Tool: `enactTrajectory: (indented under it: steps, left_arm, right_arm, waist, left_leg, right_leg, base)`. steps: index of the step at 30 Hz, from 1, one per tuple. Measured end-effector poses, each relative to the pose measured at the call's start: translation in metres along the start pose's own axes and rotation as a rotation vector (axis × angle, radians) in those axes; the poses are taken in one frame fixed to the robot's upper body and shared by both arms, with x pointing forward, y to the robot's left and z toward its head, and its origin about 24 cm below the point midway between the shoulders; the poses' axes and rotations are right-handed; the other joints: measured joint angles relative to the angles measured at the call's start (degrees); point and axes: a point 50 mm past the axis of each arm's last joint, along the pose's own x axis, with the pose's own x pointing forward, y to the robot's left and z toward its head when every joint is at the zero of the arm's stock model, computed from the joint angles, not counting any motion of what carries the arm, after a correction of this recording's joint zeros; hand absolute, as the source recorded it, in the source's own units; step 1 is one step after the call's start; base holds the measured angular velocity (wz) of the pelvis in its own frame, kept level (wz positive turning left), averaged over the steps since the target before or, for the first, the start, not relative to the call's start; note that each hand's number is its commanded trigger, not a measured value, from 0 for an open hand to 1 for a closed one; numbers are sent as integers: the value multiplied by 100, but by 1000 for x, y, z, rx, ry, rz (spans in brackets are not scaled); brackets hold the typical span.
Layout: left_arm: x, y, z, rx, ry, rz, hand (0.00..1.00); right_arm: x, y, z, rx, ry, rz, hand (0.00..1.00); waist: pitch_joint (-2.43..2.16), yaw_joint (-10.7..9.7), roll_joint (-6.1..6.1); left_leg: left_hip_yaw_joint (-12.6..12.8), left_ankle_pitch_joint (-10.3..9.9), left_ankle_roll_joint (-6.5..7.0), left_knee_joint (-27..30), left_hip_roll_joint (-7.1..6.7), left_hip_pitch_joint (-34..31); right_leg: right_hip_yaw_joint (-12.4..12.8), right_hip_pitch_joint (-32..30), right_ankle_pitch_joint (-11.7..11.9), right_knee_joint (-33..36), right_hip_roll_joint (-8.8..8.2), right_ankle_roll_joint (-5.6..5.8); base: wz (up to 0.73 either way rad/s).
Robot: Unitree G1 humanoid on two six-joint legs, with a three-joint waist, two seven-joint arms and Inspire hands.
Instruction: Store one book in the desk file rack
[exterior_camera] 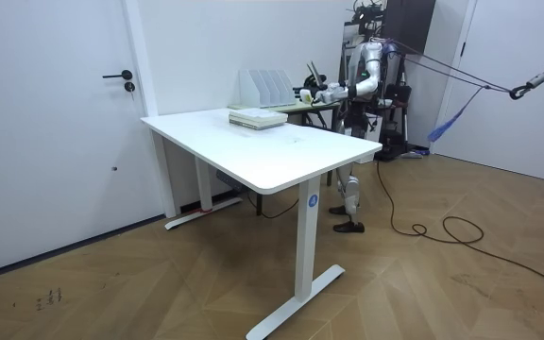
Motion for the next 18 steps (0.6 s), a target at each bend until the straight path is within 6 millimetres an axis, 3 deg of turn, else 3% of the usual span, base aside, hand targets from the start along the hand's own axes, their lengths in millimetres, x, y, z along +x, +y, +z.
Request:
enactTrajectory:
  steps: [11, 14, 18]
  left_arm:
    - [-5, 7, -28, -28, 98, 78, 0]
    - [-16, 13, -46, -52, 165, 160, 0]
    - [-40, 20, -82, -84, 324, 300, 0]
  right_arm:
    - [-2, -3, 1, -37, 22, -44, 100]
    - [-4, -8, 9, -72, 1, -106, 100]
    - [-4, -14, 36, -215, -44, -222, 100]
  waist:
    - [7, -116, -16]
    - [2, -206, -34]
    - [-26, -403, -112]
  left_leg:
    - [8, 0, 0, -22, -2, -9]
    - [-10, 0, 0, -36, -6, -3]
    - [-14, 1, 0, -13, -9, 6]
  right_leg:
    - [-15, -2, 0, -3, -1, 0]
    - [-20, -3, -1, -5, 1, 0]
    - [-14, 4, -1, -6, 4, 0]
  base:
    - [0]
    - [0]
    - [0]
